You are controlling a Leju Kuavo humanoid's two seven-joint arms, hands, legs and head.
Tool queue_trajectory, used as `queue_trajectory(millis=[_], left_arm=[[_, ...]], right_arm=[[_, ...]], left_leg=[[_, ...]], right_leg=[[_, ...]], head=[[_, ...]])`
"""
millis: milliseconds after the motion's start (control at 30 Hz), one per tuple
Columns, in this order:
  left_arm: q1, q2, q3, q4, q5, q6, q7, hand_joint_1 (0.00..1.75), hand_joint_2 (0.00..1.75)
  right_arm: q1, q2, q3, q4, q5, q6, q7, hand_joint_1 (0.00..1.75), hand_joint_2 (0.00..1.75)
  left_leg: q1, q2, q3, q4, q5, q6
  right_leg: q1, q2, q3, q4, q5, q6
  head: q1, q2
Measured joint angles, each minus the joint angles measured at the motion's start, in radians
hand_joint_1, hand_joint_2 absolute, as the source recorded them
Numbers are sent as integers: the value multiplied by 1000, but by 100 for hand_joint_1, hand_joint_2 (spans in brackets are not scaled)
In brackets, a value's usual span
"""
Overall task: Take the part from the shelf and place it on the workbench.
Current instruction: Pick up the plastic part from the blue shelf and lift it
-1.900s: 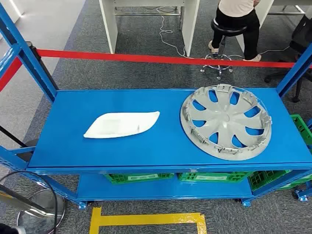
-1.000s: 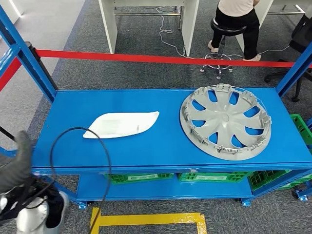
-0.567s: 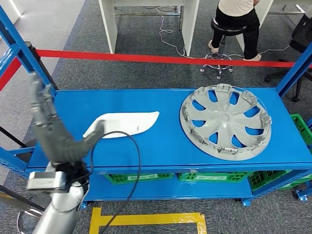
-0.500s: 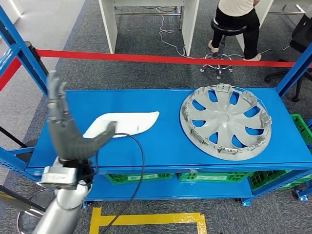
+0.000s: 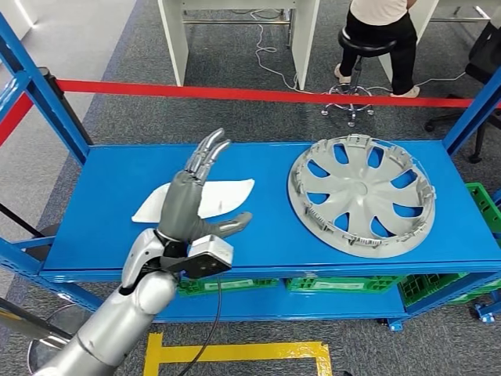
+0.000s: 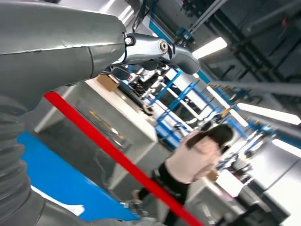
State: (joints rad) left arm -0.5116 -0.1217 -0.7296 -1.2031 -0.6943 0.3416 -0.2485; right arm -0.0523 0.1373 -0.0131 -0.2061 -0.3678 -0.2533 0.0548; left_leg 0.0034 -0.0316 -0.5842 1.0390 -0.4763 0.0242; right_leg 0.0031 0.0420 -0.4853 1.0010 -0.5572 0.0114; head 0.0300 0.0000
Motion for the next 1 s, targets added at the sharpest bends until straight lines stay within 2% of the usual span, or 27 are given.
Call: queue_trajectory(millis=[67, 333, 700, 833, 1000], left_arm=[[-12, -1, -4, 30, -27, 4, 13, 0, 0], [-59, -11, -14, 135, -82, 9, 57, 0, 0], [-119, -42, -27, 344, -196, 17, 126, 0, 0], [-121, -48, -29, 415, -245, 53, 148, 0, 175], [-122, -51, -29, 443, -266, 67, 155, 0, 175]], right_arm=[[0, 0, 6, 1, 9, 2, 7, 0, 0], [0, 0, 21, 4, 27, 13, 25, 0, 0], [-1, 0, 28, 7, 45, 21, 43, 0, 0], [-1, -1, 37, 7, 62, 17, 56, 0, 0], [-1, -1, 41, 7, 69, 14, 60, 0, 0]], left_leg=[[0, 0, 0, 0, 0, 0], [0, 0, 0, 0, 1, -1], [0, 0, 0, 0, 1, -2], [0, 0, 0, 0, 1, -2], [0, 0, 0, 0, 1, -2]], right_leg=[[0, 0, 0, 1, 0, 0], [0, 0, -1, 2, 0, 0], [0, 0, -1, 3, 0, 0], [0, 0, -1, 3, 0, 0], [0, 0, -1, 3, 0, 0]], head=[[0, 0], [0, 0], [0, 0], [0, 0], [0, 0]])
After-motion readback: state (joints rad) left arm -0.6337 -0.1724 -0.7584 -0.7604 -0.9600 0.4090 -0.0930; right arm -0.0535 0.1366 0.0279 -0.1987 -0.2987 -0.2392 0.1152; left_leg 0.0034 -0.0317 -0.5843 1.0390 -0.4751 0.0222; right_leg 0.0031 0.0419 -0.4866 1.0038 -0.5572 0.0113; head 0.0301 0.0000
